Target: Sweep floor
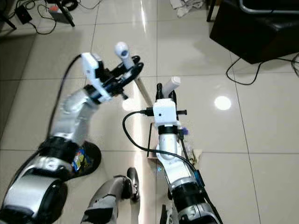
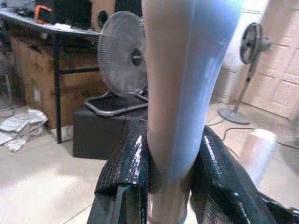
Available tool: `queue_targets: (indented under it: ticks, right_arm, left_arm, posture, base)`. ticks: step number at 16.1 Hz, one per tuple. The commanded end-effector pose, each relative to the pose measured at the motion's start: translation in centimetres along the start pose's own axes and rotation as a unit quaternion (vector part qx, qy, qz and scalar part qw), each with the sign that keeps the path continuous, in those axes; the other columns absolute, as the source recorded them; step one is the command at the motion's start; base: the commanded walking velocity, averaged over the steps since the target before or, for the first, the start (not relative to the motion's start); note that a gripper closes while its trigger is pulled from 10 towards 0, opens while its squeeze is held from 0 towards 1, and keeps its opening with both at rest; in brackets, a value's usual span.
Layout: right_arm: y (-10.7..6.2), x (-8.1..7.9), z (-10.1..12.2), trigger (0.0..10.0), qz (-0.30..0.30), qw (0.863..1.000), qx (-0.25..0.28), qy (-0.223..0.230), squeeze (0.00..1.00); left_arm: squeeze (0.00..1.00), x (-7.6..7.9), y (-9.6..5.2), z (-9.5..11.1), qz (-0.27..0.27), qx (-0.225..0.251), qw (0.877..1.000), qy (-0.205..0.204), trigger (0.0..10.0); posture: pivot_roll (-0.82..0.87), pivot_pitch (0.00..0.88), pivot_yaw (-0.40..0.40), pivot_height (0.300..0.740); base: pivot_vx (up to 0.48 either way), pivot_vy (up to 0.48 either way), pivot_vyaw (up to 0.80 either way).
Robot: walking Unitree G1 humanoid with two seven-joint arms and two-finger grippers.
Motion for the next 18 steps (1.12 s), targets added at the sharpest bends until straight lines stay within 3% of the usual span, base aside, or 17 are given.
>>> queue_targets:
  ticks: [1,5,8,12,14,18]
  right_arm:
    - [-0.7,-0.7,-0.8,10.0,0.019,1.000,-0.023,0.006,0.00]
    - [0.0,1.1,-0.9,10.0,0.004,1.000,-0.015,0.012,0.00]
    - [0.6,3.0,-1.6,10.0,-0.009,1.000,-0.017,0.006,0.00]
    - [0.8,4.9,-1.7,10.0,-0.026,1.000,-0.013,0.011,0.00]
    - [0.9,6.8,-0.3,10.0,-0.054,0.998,0.005,0.020,0.00]
    - [1.5,10.3,2.1,10.0,-0.097,0.994,0.025,0.033,0.00]
  left_arm:
    - [0.00,0.8,-0.1,1.0,-0.034,0.004,0.999,0.003,10.0]
    - [0.00,1.4,0.0,4.4,-0.066,0.025,0.998,-0.003,10.0]
    - [0.00,1.0,-0.7,8.1,-0.084,0.022,0.996,0.019,10.0]
    - [0.00,-1.6,-1.6,10.2,-0.003,0.022,0.997,0.074,10.0]
    - [0.00,-3.2,-2.9,9.2,0.097,0.019,0.991,0.093,10.0]
    - [0.00,-3.3,-5.4,4.0,0.203,0.008,0.979,0.031,10.0]
  posture:
    - [0.05,0.334,0.171,0.740]
    - [0.03,0.295,0.162,0.740]
    - [0.02,0.251,0.154,0.740]
    - [0.01,0.206,0.154,0.740]
    - [-0.02,0.160,0.163,0.740]
    - [-0.05,0.124,0.156,0.740]
  base:
    - [0.000,0.000,0.00]
    - [0.000,0.000,0.00]
    - [0.000,0.000,0.00]
    - [0.000,0.000,0.00]
    - [0.000,0.000,0.00]
    - [0.000,0.000,0.00]
Point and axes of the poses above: a point about 5 cm out from each wrist's last joint towards the gripper, its own y axis pointing out of the wrist towards the gripper, its own z axis along the axis of the wrist's last joint, x = y × z, the point moved 2 cm from there along y, pointing out of the wrist towards the gripper, and after that the axes turned 15 degrees about -y, right-handed, at the moved point
